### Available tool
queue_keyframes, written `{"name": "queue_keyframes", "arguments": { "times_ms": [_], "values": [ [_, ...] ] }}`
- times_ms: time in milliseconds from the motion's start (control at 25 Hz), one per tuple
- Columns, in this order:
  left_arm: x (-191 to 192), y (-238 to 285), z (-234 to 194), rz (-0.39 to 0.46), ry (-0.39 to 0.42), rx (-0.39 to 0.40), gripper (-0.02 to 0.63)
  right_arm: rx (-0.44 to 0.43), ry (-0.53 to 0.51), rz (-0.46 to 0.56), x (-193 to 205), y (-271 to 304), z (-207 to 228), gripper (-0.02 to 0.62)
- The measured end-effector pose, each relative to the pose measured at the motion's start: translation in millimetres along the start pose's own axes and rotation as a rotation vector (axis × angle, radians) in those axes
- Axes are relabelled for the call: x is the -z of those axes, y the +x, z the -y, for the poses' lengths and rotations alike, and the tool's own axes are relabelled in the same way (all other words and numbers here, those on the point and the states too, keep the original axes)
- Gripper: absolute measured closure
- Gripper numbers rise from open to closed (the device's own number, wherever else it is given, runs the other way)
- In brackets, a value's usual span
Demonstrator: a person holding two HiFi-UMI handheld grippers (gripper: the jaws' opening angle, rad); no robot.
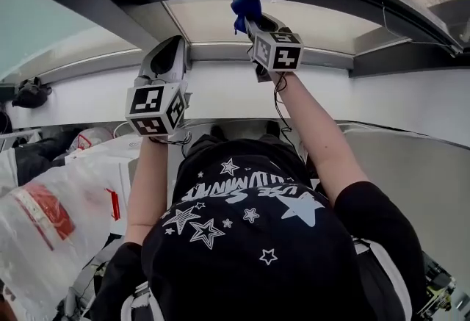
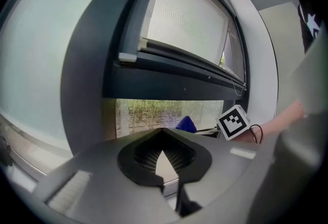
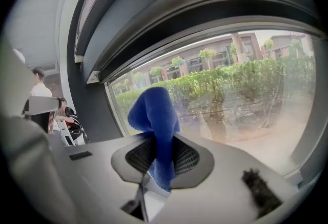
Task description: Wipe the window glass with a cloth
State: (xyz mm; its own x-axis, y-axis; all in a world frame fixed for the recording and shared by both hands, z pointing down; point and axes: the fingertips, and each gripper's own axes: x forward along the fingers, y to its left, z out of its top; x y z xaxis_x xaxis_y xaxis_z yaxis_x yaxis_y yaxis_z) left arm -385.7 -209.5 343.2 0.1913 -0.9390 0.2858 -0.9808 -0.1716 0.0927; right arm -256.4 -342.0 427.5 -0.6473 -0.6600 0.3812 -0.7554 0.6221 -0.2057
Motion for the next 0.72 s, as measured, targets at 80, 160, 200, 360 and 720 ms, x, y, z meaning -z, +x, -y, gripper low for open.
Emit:
{"name": "queue_keyframes", "arguments": {
  "times_ms": [80,160,200,360,720],
  "values": [
    [-3,11,20,-0.001,0.008,0.015,0.597,0.025,0.020,-0.001,2,-15,28,0.522],
    [-7,21,41,-0.002,0.019,0.032,0.597,0.054,0.035,0.005,2,-30,56,0.522],
    [-8,26,52,-0.003,0.024,0.039,0.597,0.066,0.046,0.006,3,-38,70,0.522],
    [-11,48,91,-0.010,0.035,0.060,0.597,0.088,0.106,0.010,7,-67,122,0.520],
    [-19,100,176,-0.036,0.079,0.122,0.597,0.175,0.181,0.047,5,-127,230,0.520]
  ]
}}
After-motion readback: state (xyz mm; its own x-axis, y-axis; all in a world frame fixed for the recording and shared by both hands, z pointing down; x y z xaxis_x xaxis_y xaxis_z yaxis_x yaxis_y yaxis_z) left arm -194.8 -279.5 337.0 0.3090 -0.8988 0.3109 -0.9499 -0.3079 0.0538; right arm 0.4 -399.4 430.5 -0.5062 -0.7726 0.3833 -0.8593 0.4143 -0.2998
